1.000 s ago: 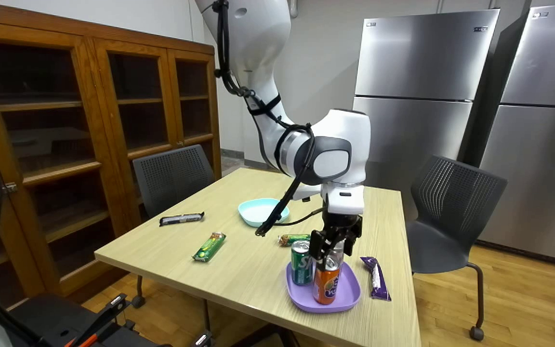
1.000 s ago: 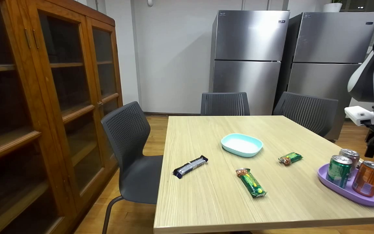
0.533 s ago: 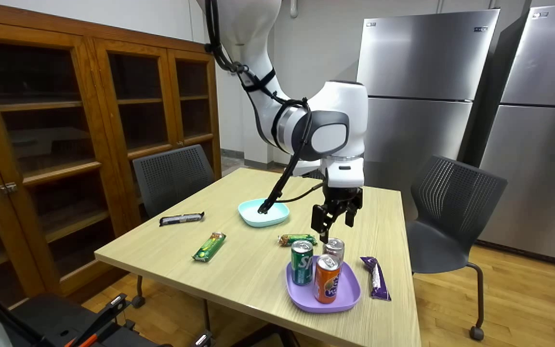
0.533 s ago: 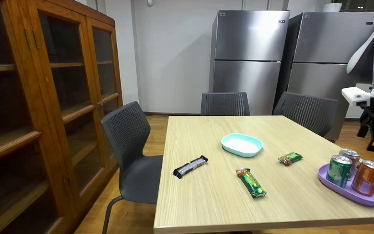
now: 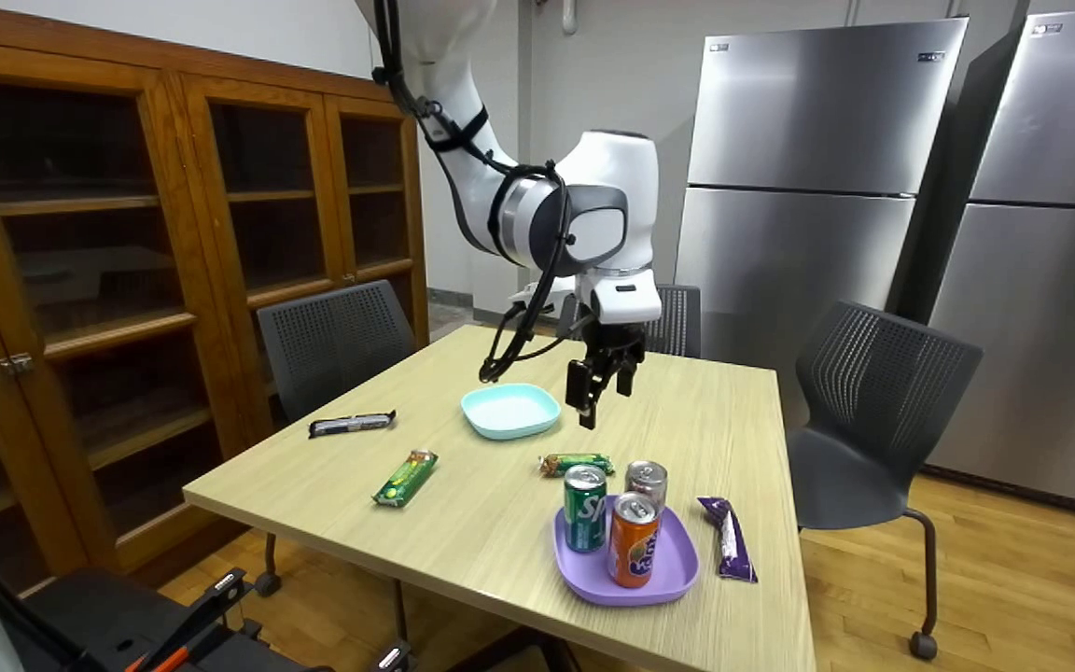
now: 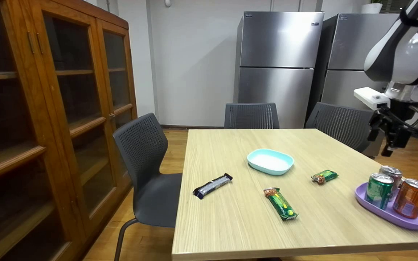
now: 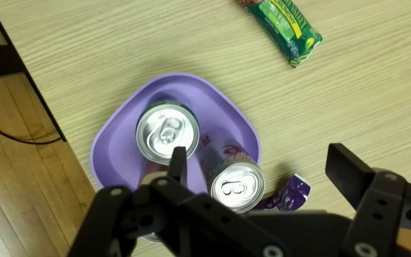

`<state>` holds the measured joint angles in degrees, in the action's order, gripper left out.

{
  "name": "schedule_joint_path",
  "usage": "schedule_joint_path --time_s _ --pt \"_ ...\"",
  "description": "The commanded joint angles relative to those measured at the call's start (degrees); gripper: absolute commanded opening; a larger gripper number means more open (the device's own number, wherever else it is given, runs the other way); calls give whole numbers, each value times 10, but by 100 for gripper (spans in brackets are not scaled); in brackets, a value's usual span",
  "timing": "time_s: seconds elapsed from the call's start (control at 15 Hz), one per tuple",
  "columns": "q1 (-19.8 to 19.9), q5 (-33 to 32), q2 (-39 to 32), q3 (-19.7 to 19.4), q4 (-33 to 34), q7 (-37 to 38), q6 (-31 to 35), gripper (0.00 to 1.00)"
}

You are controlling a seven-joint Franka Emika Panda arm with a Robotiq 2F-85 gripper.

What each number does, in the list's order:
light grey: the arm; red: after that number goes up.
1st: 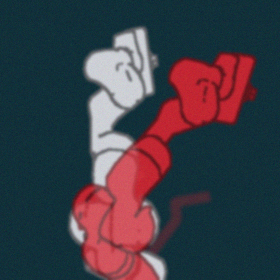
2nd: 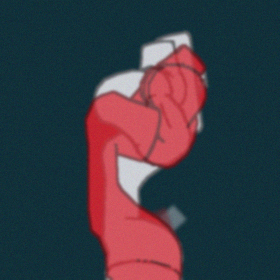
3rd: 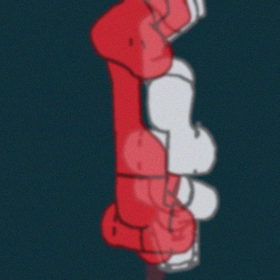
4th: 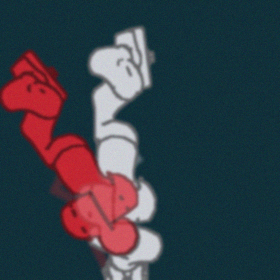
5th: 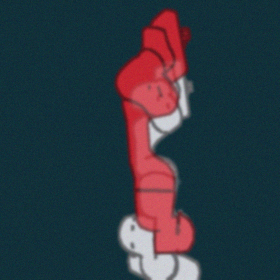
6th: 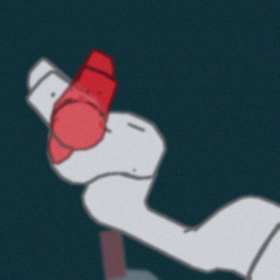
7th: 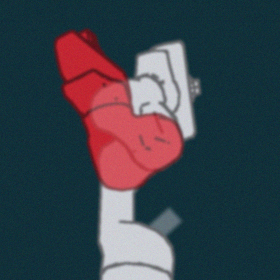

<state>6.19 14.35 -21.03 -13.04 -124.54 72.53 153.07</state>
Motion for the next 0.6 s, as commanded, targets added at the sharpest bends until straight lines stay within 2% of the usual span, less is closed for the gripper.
schedule_joint_path --time_s 0.0,0.53 --pt "-18 -30 8 13 16 -31 -33 100" --pt "-78 -98 -11 53 60 -98 -86 100"
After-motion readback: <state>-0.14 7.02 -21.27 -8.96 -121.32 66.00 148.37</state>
